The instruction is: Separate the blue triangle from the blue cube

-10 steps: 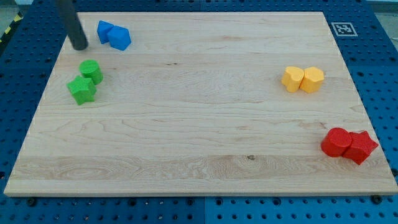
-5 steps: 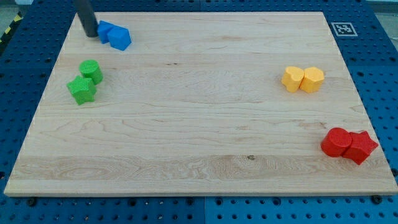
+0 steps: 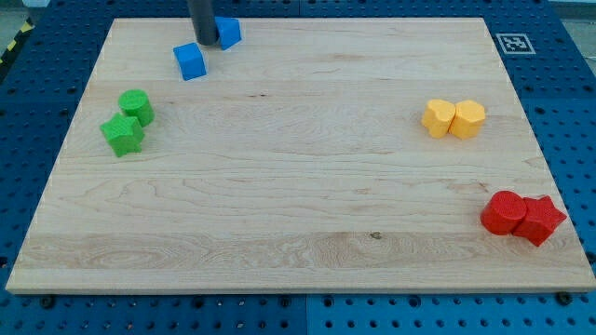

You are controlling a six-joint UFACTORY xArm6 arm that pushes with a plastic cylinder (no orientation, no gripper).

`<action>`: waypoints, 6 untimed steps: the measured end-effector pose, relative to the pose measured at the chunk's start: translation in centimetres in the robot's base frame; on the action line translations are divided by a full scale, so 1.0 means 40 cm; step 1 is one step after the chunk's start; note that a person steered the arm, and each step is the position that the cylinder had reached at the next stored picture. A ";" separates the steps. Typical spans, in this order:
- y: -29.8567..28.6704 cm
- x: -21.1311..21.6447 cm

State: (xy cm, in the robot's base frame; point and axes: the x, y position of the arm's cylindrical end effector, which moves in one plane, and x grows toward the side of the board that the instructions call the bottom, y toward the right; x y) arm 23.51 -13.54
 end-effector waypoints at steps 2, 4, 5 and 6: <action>0.124 -0.036; 0.071 -0.073; 0.059 -0.109; 0.060 -0.107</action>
State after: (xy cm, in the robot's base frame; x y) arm 19.24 -11.15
